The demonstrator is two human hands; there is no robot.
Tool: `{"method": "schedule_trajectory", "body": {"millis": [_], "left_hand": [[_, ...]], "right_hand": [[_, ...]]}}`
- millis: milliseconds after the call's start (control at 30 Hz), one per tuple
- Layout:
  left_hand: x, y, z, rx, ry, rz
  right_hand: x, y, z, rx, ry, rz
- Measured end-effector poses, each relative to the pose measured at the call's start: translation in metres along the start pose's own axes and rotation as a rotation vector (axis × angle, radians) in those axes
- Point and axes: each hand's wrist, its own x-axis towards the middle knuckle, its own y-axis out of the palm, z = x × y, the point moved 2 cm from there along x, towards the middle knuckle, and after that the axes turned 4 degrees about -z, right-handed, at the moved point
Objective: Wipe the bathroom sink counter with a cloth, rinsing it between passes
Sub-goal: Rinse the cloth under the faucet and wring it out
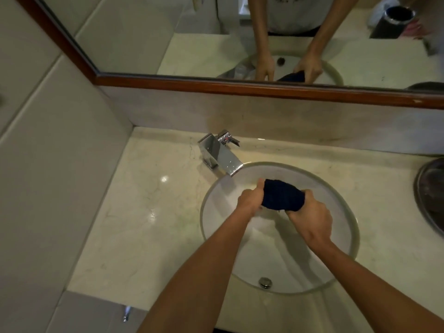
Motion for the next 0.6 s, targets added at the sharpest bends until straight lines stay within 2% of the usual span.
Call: {"method": "schedule_trajectory", "body": {"millis": [100, 200, 267, 367, 533, 600], "left_hand": [[-0.021, 0.015, -0.004, -0.418, -0.074, 0.246], [-0.040, 0.022, -0.014, -0.664, 0.010, 0.292], [-0.051, 0.026, -0.021, -0.656, 0.126, 0.281], [-0.069, 0.028, -0.030, -0.507, 0.274, 0.204], [-0.106, 0.043, -0.046, -0.285, 0.462, -0.025], [-0.119, 0.046, -0.055, -0.210, 0.587, -0.171]], "right_hand": [[-0.008, -0.019, 0.000, 0.161, -0.018, -0.075], [-0.014, -0.033, -0.007, 0.522, 0.140, -0.006], [-0.013, -0.036, -0.016, 0.763, 0.223, 0.148], [-0.012, -0.048, -0.029, 0.833, 0.163, 0.284], [-0.012, -0.066, -0.040, 0.680, 0.029, 0.092], [-0.011, -0.069, -0.042, 0.699, -0.012, 0.173]]}}
